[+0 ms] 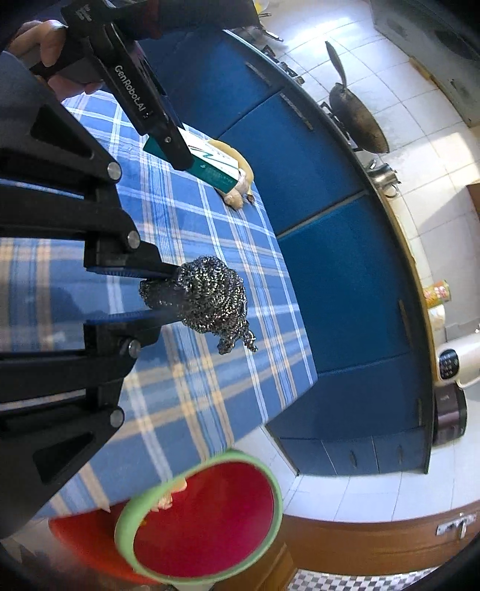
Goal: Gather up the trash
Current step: 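Carry the white box and steel wool in both tools over the red bucket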
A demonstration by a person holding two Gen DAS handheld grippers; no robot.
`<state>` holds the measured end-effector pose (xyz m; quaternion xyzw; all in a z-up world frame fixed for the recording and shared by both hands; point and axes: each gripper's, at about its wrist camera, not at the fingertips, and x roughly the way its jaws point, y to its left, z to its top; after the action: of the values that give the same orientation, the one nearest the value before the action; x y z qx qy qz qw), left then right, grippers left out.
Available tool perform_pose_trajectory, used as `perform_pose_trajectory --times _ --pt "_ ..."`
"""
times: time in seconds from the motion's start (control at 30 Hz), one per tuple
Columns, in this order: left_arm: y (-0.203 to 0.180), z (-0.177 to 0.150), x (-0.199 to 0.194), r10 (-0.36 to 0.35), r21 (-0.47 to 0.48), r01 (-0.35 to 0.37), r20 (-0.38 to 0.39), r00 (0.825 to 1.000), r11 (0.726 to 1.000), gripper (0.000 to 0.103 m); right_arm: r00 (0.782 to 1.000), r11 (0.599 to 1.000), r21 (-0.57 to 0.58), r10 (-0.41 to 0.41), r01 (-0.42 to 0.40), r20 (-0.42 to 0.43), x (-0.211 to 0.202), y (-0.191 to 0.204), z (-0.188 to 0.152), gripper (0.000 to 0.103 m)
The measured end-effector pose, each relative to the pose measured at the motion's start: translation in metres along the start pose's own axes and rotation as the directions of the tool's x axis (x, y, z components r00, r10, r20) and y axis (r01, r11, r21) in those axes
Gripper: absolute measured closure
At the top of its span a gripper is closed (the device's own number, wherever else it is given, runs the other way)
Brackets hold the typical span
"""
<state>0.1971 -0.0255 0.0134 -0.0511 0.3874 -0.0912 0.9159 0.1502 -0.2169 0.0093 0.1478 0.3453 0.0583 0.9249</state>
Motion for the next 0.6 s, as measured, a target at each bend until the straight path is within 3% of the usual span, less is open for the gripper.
perform_pose_trajectory --times 0.27,0.6 --pt "-0.049 -0.002 -0.003 -0.072 0.067 0.072 -0.008 0.997 0.995 0.043 0.998 0.998 0.036 -0.056 0.055 0.043 -0.034 -0.04 0.0 0.085" --pt "-0.127 -0.007 0.006 -0.169 0.191 0.175 -0.048 0.984 0.966 0.043 0.986 0.984 0.097 -0.155 0.148 0.065 -0.059 -0.103 -0.003 0.085"
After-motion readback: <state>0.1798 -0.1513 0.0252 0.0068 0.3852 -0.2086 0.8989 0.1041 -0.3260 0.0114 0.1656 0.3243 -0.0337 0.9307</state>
